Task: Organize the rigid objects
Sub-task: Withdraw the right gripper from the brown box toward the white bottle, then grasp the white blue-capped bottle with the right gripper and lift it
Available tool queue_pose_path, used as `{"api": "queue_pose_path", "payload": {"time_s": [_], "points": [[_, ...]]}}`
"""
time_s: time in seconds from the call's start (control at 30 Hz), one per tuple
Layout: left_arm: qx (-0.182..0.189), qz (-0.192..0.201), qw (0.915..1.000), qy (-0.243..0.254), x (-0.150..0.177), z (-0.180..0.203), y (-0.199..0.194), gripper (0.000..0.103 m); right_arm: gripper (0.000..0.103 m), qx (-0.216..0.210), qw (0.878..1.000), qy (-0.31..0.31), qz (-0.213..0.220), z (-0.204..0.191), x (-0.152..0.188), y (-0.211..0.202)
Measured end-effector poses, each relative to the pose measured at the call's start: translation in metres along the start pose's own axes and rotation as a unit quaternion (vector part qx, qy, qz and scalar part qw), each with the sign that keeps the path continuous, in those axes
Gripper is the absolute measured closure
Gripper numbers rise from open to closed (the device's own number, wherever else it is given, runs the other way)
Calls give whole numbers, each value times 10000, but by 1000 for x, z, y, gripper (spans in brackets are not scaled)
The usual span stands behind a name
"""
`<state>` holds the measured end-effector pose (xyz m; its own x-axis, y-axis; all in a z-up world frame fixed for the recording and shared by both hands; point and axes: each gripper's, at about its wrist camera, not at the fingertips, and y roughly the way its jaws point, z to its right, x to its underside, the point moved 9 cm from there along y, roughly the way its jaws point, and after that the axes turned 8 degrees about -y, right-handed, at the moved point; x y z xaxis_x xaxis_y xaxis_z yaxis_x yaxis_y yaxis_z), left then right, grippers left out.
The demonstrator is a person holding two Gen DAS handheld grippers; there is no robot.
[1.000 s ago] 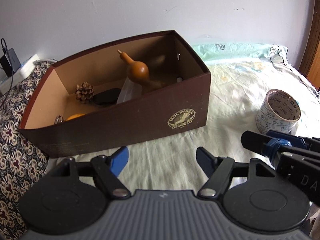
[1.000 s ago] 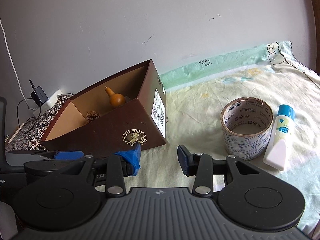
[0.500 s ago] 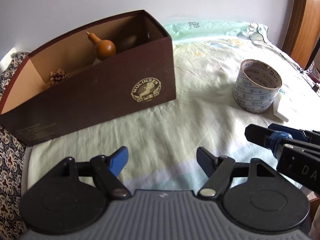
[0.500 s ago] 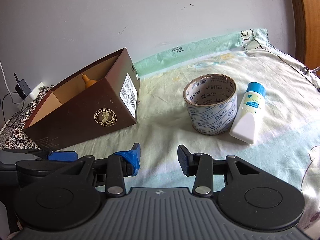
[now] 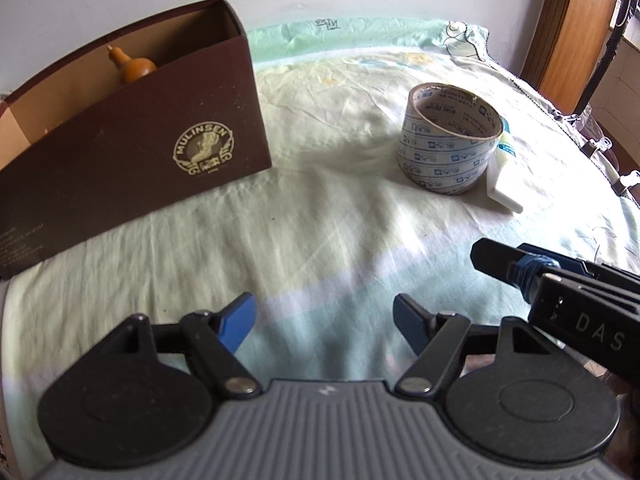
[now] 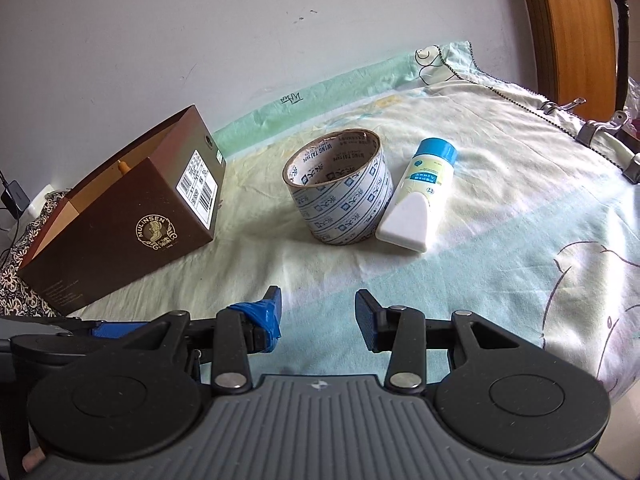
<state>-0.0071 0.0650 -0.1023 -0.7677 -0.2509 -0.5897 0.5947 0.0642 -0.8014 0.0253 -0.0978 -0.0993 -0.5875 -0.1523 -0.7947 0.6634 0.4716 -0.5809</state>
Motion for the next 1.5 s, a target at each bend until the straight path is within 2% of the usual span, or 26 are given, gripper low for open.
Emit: {"api": "queue_pose_path", "payload": {"time_s": [0.37,1.1,1.27,1.4,1.5], "points": [[171,-144,9997,-8,10,10,10,27,79,-44,9997,227,-46,15,11,3],[690,106,9970,323,11,36,9,20,84,-247,9979,598,60,28,13,1],[855,332,9943,538,3,46,2,19,84,-129,9986,426,273,38,1,-7],[1155,505,9885,838,-10,67,-4,19,84,132,9980,342,506,57,-16,-11],[1295,629,9846,991,-22,84,-6,19,84,266,9973,462,503,74,-27,-5]]}}
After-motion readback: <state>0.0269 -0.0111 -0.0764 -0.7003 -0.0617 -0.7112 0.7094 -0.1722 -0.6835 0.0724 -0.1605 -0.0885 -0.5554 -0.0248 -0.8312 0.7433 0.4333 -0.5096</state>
